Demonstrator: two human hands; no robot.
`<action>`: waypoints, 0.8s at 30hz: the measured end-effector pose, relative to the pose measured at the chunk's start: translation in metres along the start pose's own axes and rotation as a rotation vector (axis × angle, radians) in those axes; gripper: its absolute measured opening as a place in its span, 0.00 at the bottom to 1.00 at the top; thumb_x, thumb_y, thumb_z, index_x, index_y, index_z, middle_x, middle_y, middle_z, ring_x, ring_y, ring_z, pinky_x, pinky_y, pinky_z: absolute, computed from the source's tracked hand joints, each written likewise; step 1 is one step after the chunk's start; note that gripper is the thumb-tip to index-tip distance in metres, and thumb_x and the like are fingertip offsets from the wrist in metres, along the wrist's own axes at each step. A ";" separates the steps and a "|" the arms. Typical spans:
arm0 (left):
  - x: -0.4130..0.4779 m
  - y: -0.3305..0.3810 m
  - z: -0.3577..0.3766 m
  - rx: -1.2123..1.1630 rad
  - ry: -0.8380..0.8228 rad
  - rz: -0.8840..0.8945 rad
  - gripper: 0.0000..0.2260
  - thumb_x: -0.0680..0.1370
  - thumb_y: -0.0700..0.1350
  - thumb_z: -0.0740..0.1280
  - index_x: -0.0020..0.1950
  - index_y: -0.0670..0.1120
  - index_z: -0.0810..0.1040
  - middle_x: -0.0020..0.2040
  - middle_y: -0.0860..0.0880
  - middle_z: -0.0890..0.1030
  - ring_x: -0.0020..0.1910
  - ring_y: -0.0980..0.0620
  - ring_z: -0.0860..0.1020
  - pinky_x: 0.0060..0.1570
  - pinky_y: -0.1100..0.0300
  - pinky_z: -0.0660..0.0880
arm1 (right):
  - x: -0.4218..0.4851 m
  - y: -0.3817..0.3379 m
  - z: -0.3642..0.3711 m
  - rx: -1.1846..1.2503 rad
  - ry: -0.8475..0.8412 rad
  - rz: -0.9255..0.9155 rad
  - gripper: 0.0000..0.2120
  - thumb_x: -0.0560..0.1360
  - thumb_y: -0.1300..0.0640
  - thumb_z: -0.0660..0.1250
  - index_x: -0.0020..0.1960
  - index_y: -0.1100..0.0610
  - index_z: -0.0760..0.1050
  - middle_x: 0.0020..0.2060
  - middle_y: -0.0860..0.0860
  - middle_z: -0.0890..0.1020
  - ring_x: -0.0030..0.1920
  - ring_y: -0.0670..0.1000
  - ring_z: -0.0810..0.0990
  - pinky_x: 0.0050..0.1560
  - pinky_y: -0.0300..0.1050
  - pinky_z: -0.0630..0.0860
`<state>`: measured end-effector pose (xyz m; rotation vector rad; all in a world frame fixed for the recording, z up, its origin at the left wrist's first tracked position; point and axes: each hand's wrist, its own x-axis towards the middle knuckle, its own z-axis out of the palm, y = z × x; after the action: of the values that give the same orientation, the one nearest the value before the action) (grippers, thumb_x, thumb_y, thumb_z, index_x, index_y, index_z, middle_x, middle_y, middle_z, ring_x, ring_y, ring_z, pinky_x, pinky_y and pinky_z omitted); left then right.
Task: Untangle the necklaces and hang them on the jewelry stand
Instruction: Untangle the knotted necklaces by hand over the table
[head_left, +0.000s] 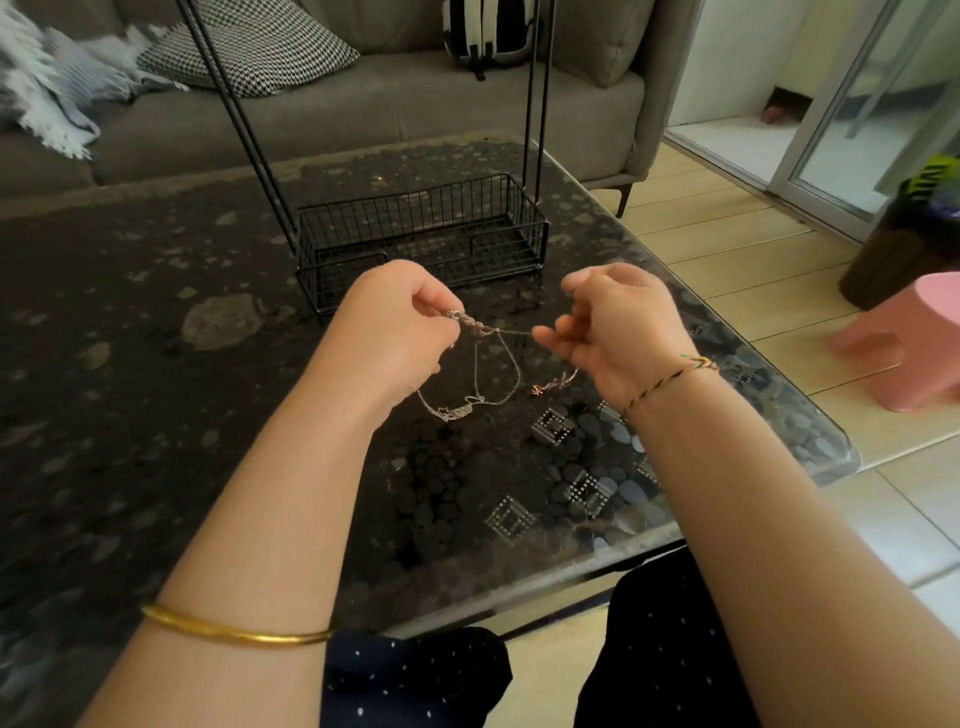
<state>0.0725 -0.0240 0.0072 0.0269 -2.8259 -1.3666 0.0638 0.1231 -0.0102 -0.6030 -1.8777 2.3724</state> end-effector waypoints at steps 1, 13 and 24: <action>0.000 0.001 0.000 -0.034 0.002 -0.012 0.09 0.76 0.36 0.65 0.41 0.50 0.76 0.42 0.51 0.81 0.36 0.57 0.77 0.27 0.69 0.70 | -0.001 0.001 0.001 -0.039 -0.030 0.008 0.05 0.78 0.66 0.56 0.49 0.62 0.70 0.31 0.52 0.68 0.25 0.46 0.69 0.41 0.48 0.81; 0.000 0.008 0.002 -0.201 0.002 -0.077 0.09 0.76 0.36 0.62 0.43 0.49 0.76 0.41 0.51 0.81 0.38 0.58 0.81 0.29 0.64 0.69 | -0.005 0.007 0.005 -0.352 -0.358 -0.014 0.03 0.73 0.60 0.67 0.43 0.59 0.78 0.33 0.51 0.78 0.26 0.44 0.65 0.27 0.36 0.65; -0.002 0.007 0.001 -0.159 -0.046 -0.076 0.12 0.76 0.36 0.62 0.50 0.51 0.79 0.43 0.50 0.80 0.39 0.57 0.77 0.31 0.64 0.69 | -0.006 0.006 -0.003 -0.500 -0.362 -0.120 0.04 0.72 0.61 0.69 0.38 0.55 0.79 0.31 0.49 0.80 0.25 0.44 0.65 0.27 0.37 0.62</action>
<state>0.0741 -0.0185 0.0118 0.1043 -2.7691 -1.6238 0.0713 0.1222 -0.0151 -0.0662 -2.6051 2.0408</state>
